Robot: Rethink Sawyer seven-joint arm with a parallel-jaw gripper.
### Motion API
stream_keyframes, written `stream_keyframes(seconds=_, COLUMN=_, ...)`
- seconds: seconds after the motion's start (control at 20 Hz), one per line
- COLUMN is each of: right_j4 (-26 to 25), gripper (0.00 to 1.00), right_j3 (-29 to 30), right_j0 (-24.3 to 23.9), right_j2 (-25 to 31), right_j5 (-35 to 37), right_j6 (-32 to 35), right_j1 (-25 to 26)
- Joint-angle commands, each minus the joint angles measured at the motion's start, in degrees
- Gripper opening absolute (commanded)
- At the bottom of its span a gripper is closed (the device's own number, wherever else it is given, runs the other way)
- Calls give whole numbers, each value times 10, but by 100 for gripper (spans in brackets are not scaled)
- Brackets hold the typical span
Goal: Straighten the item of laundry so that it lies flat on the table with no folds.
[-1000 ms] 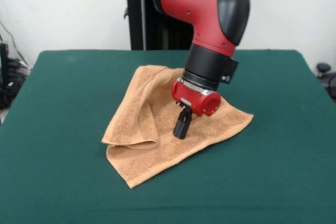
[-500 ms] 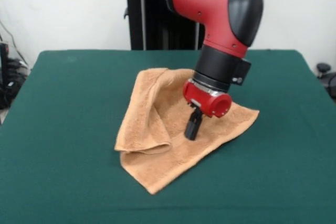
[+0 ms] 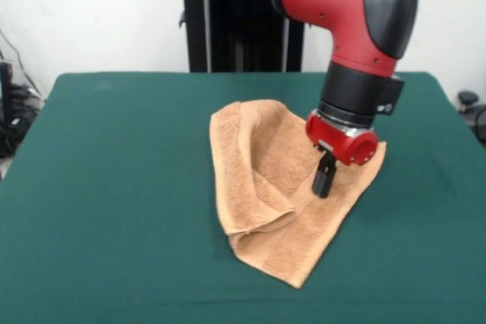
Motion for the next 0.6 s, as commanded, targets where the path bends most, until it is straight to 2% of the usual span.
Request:
stream_keyframes(seconds=0.05, right_j4=23, gripper=0, right_j3=6, right_j0=25, right_j2=68, right_j5=135, right_j6=95, right_j1=15)
stream_keyframes(seconds=0.2, right_j4=-5, gripper=0, right_j3=4, right_j0=26, right_j2=35, right_j5=145, right_j6=63, right_j1=11)
stream_keyframes(seconds=0.4, right_j4=-84, gripper=0, right_j3=28, right_j0=-59, right_j2=91, right_j5=88, right_j6=52, right_j1=6)
stream_keyframes(seconds=0.6, right_j4=-130, gripper=0, right_j3=20, right_j0=-82, right_j2=94, right_j5=73, right_j6=48, right_j1=17)
